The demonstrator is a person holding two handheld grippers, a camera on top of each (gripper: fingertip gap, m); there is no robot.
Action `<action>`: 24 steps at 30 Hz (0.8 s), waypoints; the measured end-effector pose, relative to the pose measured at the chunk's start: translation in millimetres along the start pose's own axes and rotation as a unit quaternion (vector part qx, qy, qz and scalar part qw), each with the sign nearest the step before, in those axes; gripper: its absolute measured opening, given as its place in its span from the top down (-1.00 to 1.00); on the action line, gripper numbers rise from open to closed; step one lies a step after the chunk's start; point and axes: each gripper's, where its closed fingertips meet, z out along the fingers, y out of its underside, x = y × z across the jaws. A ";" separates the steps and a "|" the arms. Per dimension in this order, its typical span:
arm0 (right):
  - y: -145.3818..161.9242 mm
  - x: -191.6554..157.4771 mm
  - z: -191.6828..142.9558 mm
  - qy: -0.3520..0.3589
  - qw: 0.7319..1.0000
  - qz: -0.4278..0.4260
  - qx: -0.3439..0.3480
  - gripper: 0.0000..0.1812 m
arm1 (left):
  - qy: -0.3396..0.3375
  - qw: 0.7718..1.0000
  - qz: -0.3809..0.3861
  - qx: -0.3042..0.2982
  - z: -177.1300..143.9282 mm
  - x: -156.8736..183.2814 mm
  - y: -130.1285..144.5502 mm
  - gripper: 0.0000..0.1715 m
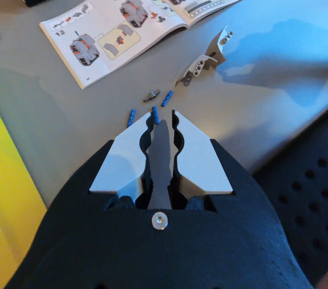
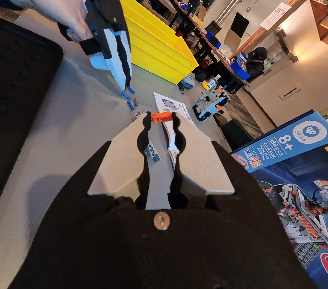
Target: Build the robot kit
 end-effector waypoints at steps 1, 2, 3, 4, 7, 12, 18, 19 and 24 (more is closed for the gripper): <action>-0.2 0.5 -0.3 -0.001 1.000 0.003 0.002 0.74 | -0.017 1.000 0.009 0.000 1.7 -3.5 2.8 0.79; -0.3 1.1 -0.8 -0.001 1.000 0.006 0.004 0.74 | -0.032 0.999 0.019 -0.006 3.3 -6.3 6.4 0.79; -0.5 1.6 -1.2 -0.001 1.000 0.009 0.005 0.74 | -0.043 0.999 0.026 -0.013 4.9 -8.1 10.0 0.78; -0.6 2.1 -1.7 -0.001 1.000 0.012 0.006 0.74 | -0.047 0.998 0.029 -0.017 6.5 -8.3 12.6 0.77; -1.0 2.4 -2.4 0.000 1.000 0.012 0.005 0.74 | -0.042 0.999 0.021 -0.015 13.2 -6.2 15.4 0.78; 8.9 -3.9 2.7 -0.015 1.000 0.016 -0.014 0.75 | -0.053 0.997 0.060 -0.020 11.0 -11.6 19.0 0.96; 3.5 -32.6 10.9 -0.088 0.993 0.081 0.018 0.75 | 0.190 0.981 0.024 0.036 -25.6 65.2 -15.3 0.97; 1.1 -39.2 10.2 -0.101 0.990 0.098 0.024 0.74 | 0.223 0.974 0.021 0.042 -32.3 77.3 -21.4 0.97; -19.3 -59.8 -12.7 -0.146 0.967 0.177 0.108 0.75 | 0.339 0.940 0.019 0.027 -51.8 124.3 -29.9 0.97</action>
